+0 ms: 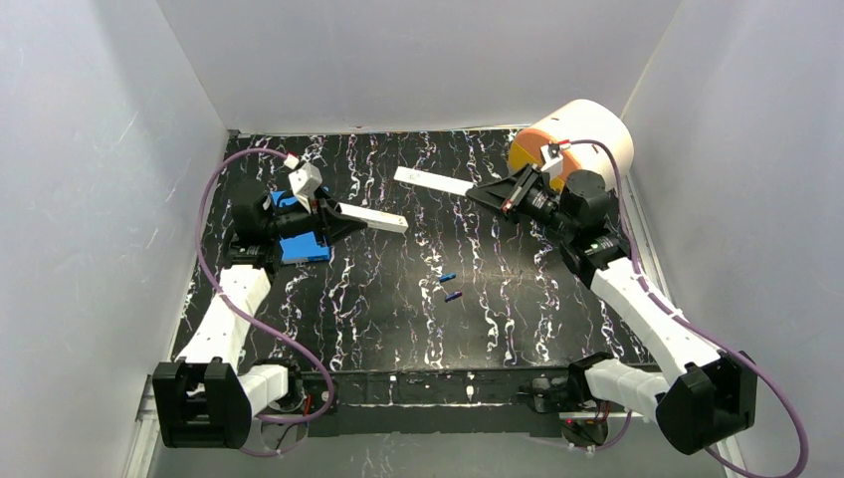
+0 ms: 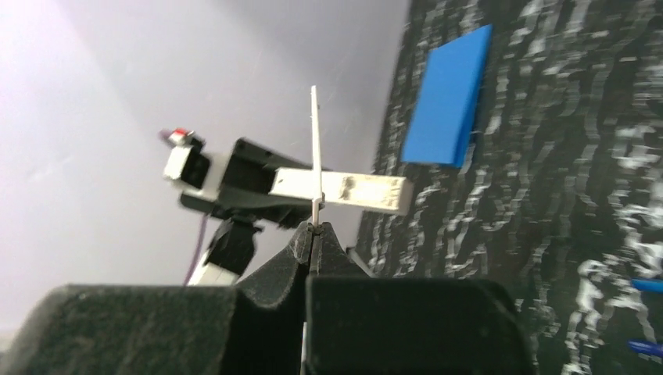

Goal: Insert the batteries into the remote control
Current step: Remove the battery cover from the remote control, then place the battery cover at the center of the board.

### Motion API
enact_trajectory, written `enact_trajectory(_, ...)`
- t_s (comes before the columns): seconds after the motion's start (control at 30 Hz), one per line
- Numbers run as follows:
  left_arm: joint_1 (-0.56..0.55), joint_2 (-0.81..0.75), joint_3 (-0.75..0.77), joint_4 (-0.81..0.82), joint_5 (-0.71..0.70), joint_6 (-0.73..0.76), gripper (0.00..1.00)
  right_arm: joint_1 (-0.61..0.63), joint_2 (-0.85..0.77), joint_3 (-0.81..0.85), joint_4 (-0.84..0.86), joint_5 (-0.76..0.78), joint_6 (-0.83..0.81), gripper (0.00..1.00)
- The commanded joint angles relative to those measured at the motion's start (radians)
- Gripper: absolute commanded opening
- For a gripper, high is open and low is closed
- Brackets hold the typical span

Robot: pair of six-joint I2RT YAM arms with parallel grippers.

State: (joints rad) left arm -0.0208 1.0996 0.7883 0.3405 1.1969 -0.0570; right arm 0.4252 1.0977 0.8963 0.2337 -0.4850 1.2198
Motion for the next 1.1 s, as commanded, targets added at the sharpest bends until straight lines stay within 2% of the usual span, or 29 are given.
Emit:
enact_trajectory(0.0, 0.004, -0.045, -0.009, -0.097, -0.027, 0.103, 0.00, -0.019, -0.038, -0.038, -0.150, 0.201, -0.112, 0.01)
enact_trajectory(0.1, 0.004, -0.049, 0.000, -0.104, -0.006, 0.094, 0.00, -0.019, -0.047, -0.077, -0.307, 0.331, -0.219, 0.01)
enact_trajectory(0.27, 0.002, -0.054, 0.006, -0.106, 0.022, 0.081, 0.00, -0.019, -0.044, -0.163, -0.445, 0.451, -0.350, 0.01)
enact_trajectory(0.53, -0.022, -0.054, 0.008, -0.107, 0.038, 0.082, 0.00, -0.019, -0.032, -0.294, -0.468, 0.519, -0.427, 0.03)
enact_trajectory(0.67, -0.032, -0.044, 0.017, -0.107, 0.048, 0.077, 0.00, -0.019, -0.015, -0.316, -0.474, 0.558, -0.457, 0.17)
enact_trajectory(0.73, -0.037, -0.043, 0.019, -0.107, 0.050, 0.076, 0.00, -0.019, -0.005, -0.313, -0.504, 0.582, -0.463, 0.29)
enact_trajectory(0.9, -0.046, -0.045, 0.027, -0.107, 0.056, 0.070, 0.00, -0.019, -0.024, -0.279, -0.566, 0.621, -0.468, 0.67)
enact_trajectory(1.0, -0.061, -0.045, 0.033, -0.107, 0.068, 0.063, 0.00, -0.010, -0.037, -0.193, -0.628, 0.596, -0.490, 0.72)
enact_trajectory(1.07, -0.084, -0.042, 0.039, -0.107, 0.079, 0.064, 0.00, 0.025, -0.044, -0.131, -0.600, 0.539, -0.527, 0.73)
